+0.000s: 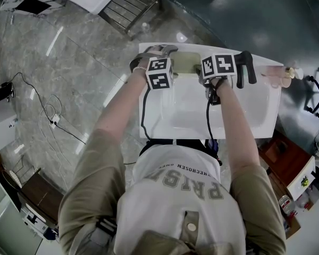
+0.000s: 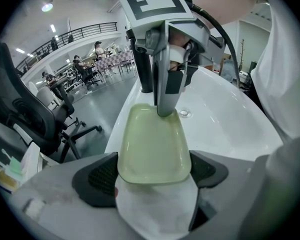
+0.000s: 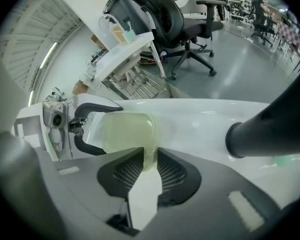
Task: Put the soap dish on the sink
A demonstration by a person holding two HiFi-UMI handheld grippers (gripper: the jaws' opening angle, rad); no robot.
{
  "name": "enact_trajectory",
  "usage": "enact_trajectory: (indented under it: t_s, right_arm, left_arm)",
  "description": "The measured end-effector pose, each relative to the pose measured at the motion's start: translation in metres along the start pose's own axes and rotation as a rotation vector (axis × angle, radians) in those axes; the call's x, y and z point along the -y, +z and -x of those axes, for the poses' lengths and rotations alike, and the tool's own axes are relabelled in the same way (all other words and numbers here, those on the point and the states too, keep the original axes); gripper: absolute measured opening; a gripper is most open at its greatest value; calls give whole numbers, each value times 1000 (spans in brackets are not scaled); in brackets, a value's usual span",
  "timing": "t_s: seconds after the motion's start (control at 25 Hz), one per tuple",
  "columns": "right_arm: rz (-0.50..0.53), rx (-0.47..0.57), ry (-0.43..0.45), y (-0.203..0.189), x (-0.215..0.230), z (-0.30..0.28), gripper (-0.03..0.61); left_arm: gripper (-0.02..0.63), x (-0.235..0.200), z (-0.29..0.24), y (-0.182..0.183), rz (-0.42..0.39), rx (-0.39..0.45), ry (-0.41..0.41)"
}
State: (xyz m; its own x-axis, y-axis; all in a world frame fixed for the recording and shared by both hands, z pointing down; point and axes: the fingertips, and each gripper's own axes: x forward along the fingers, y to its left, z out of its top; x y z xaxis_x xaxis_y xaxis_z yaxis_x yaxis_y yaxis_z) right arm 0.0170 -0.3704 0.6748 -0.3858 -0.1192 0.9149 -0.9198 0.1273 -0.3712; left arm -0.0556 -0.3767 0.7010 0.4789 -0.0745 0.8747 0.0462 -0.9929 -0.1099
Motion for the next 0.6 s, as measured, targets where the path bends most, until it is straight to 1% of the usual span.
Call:
enact_trajectory:
  t_s: [0.28, 0.6]
  right_arm:
    - [-19, 0, -27, -1, 5, 1, 57]
    - [10, -24, -82, -1, 7, 0, 55]
  left_arm:
    - [462, -1, -1, -1, -3, -8, 12]
    - [462, -1, -5, -2, 1, -18, 15]
